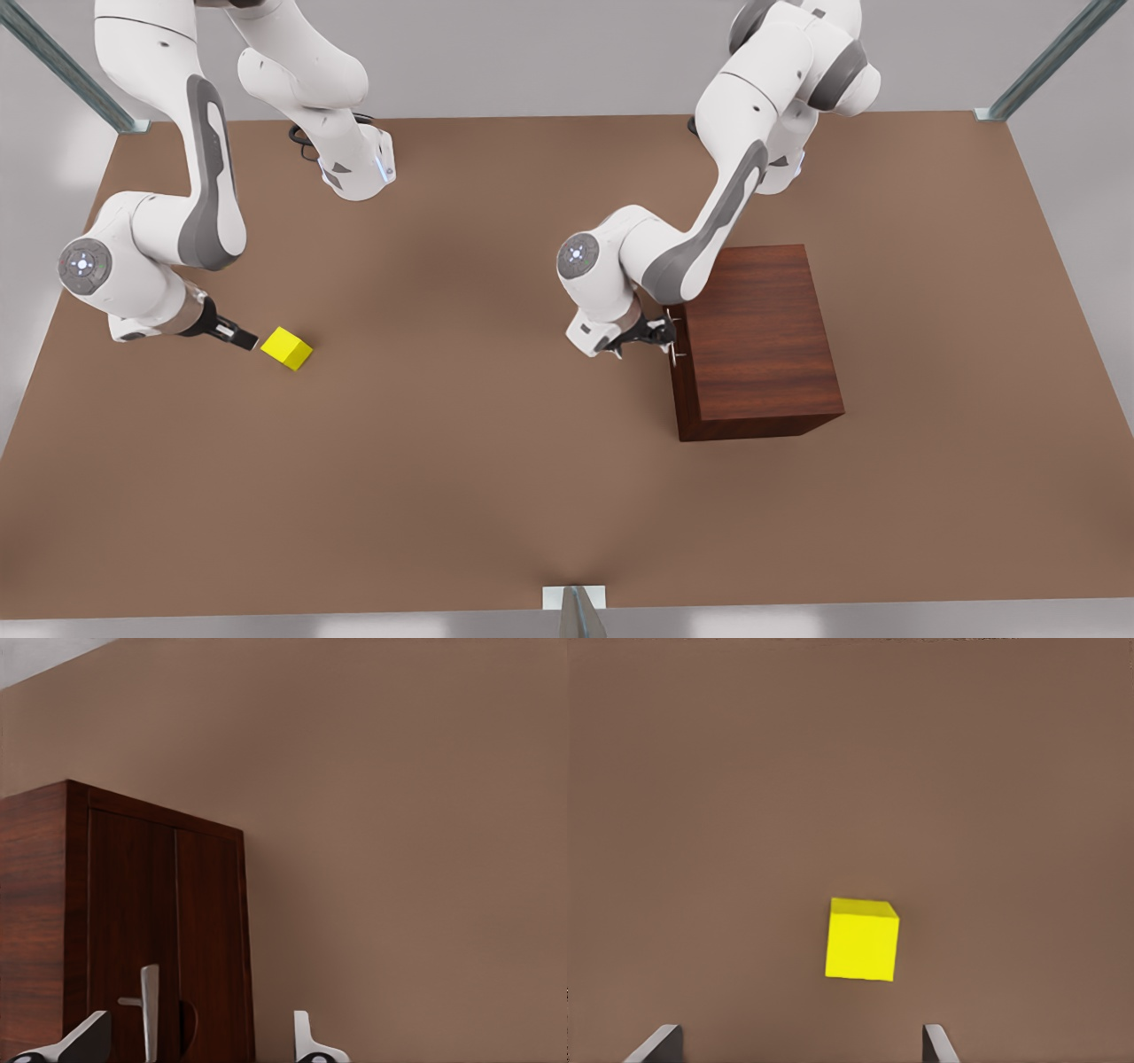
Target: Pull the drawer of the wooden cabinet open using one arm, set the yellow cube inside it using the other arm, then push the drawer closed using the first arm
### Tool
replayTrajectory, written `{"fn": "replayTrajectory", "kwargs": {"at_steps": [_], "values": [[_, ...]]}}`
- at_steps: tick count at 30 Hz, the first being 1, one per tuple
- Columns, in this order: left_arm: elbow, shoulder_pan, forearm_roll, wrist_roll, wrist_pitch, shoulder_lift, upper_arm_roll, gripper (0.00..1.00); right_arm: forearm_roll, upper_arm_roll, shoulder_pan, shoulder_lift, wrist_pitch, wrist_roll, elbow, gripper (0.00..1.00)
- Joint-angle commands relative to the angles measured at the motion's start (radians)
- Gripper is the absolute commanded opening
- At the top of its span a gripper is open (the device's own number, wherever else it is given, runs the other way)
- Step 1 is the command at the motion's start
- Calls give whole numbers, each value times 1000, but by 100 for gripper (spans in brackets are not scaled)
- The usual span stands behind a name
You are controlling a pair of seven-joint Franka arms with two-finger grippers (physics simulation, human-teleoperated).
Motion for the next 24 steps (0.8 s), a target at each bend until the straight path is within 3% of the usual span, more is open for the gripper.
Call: {"fn": "replayTrajectory", "kwargs": {"at_steps": [1,9,15,24], "values": [[1,8,47,-246,4,4,1,100,1,-1,-1,2,48,193,-1,100],[-35,9,36,-249,10,27,-1,100,1,-7,-29,54,78,181,2,100],[-121,0,41,-255,1,-29,-1,100,53,-10,-52,92,84,161,2,100],[-134,-2,16,-305,117,25,-3,100,53,-10,-52,101,83,158,10,100]]}}
